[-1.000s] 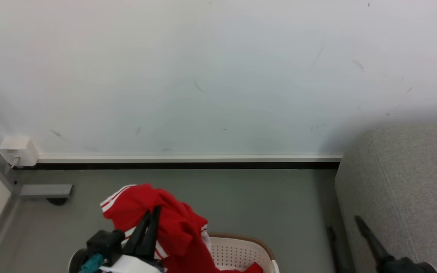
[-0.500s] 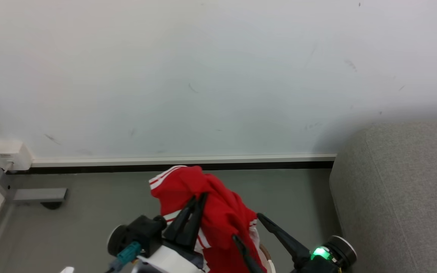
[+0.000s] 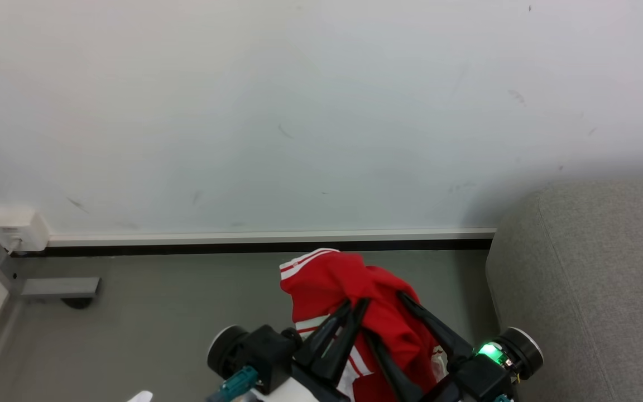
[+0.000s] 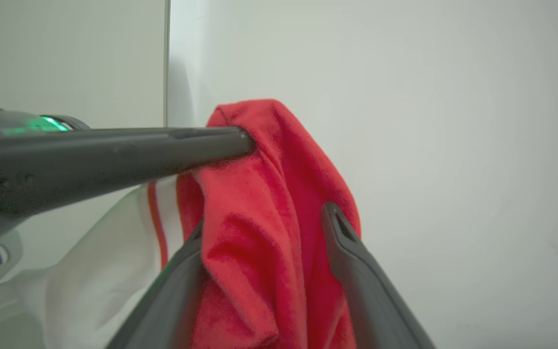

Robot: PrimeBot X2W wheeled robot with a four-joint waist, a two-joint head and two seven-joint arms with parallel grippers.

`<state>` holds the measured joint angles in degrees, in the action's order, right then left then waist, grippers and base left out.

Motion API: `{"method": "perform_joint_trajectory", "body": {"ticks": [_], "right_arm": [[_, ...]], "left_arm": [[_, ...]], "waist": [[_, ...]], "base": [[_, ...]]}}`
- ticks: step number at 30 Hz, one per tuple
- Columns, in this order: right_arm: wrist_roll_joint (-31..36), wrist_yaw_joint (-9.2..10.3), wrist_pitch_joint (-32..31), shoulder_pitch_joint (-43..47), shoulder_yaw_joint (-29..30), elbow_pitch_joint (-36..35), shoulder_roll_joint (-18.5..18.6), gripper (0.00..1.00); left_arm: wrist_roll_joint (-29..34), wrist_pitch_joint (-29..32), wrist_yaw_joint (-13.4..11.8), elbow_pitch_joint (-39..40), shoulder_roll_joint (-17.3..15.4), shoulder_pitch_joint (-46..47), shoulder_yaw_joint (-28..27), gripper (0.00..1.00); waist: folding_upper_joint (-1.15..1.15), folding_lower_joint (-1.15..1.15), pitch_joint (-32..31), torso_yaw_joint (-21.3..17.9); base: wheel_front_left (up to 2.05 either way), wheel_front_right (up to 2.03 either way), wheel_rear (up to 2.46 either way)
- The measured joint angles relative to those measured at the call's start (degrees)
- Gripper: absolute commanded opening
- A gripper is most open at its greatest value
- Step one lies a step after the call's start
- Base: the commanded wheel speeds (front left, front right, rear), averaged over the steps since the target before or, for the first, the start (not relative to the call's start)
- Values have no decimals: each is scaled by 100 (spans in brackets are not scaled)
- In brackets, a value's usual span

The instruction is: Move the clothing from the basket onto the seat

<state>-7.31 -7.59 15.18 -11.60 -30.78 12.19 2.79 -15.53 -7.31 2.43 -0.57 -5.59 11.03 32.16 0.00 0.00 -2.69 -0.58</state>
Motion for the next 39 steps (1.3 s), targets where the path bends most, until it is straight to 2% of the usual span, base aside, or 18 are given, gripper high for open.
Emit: {"method": "perform_joint_trajectory", "body": {"ticks": [5,10,11,12,13,19,21,23,24,31,39], "right_arm": [[69,0,1,34,104,155,-2,100],[-76,0,1,24,-38,310,-3,100],[-131,0,1,15,-68,352,-3,55],[-207,0,0,7,-104,382,-1,23],[-265,0,1,2,-131,401,-3,0],[-502,0,0,-17,-171,383,-1,0],[-549,0,-1,-18,-108,341,3,0],[-589,0,-1,-23,-57,298,41,0],[-591,0,-1,-21,-15,267,58,0],[-628,0,-2,22,380,96,155,0],[-545,1,-2,137,926,-135,297,0]], "left_arm": [[-49,178,109,252,-46,-57,144,0],[-213,323,142,454,-46,-77,220,0],[-234,331,143,471,-45,-77,233,0],[-237,363,154,479,-46,-78,245,0],[-270,378,157,486,-43,-86,257,0],[-298,402,105,477,-69,-95,248,1],[-280,375,57,454,-93,-96,218,37],[-249,349,33,408,-119,-100,200,95],[-248,333,-5,377,-120,-113,185,100],[-152,127,-86,125,-223,-160,154,100],[-53,-194,-140,-314,-255,-182,149,100]], "waist": [[0,0,-3,2],[0,0,1,-2],[0,0,3,-3],[0,1,4,-4],[0,0,5,-6],[0,0,12,-57],[0,0,16,-92],[0,0,21,-142],[0,0,21,-173],[0,0,62,-493],[0,0,111,-1157]], "base": [[0,0,0],[0,0,0],[0,0,0],[0,0,0],[0,0,0],[0,0,0],[0,0,0],[0,0,0],[0,0,0],[0,0,0],[0,0,0]]}}
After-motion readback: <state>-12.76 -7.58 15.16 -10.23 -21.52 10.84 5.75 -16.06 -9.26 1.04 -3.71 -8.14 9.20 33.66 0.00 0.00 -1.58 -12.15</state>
